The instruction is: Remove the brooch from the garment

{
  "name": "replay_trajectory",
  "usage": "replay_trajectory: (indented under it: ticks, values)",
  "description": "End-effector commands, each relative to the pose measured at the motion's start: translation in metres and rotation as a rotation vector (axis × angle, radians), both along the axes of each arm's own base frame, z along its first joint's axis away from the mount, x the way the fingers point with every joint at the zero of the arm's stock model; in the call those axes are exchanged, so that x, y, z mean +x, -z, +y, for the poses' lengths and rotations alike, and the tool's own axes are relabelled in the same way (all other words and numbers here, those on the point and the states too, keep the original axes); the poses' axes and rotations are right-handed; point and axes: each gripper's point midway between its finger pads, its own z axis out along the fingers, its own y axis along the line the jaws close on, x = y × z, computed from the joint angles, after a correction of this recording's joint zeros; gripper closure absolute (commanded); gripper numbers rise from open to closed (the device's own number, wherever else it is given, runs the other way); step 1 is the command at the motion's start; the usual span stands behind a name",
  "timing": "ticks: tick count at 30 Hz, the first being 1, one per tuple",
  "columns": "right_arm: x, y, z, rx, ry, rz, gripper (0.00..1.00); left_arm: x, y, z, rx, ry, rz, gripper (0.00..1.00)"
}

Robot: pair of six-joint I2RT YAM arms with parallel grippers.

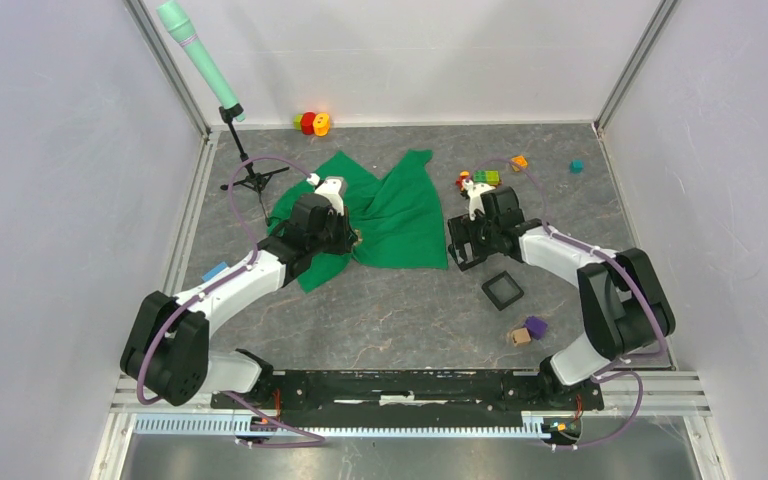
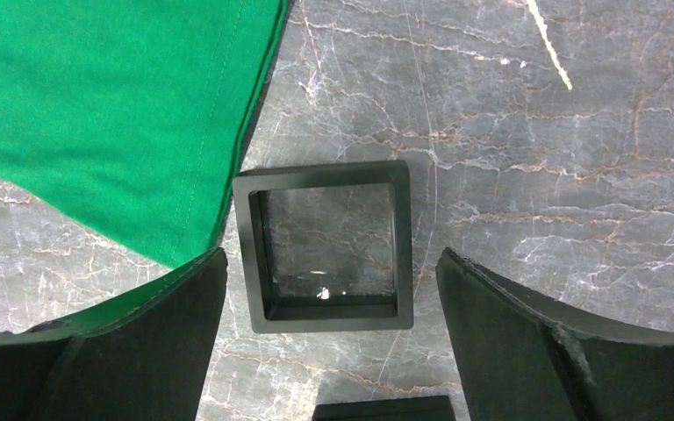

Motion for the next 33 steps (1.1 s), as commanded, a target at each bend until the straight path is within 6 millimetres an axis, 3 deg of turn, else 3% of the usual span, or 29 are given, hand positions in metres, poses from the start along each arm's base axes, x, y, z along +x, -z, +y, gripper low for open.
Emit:
replay_trajectory:
  ticks: [1,12,17,27,30,33]
  values:
    - [0.016,-0.009,0.007,-0.006,-0.023,-0.036,0.09,0.005,-0.015,-0.008,-0.008,0.051,-0.072,0.98]
    - [0.018,-0.006,0.009,-0.014,-0.019,-0.030,0.22,0.005,-0.013,-0.010,-0.001,0.067,-0.065,0.98]
    - [0.014,-0.018,0.020,0.073,-0.016,-0.035,0.31,0.002,-0.016,-0.014,-0.013,0.100,-0.071,0.98]
    - [-0.033,-0.040,0.076,0.498,-0.094,0.079,0.35,-0.014,-0.018,-0.052,-0.157,0.288,-0.069,0.98]
    - [-0.042,-0.041,0.076,0.534,-0.081,0.089,0.38,-0.019,-0.025,-0.059,-0.188,0.322,-0.079,0.98]
    - [-0.042,-0.047,0.061,0.521,-0.038,0.061,0.38,-0.023,-0.029,-0.059,-0.196,0.330,-0.088,0.98]
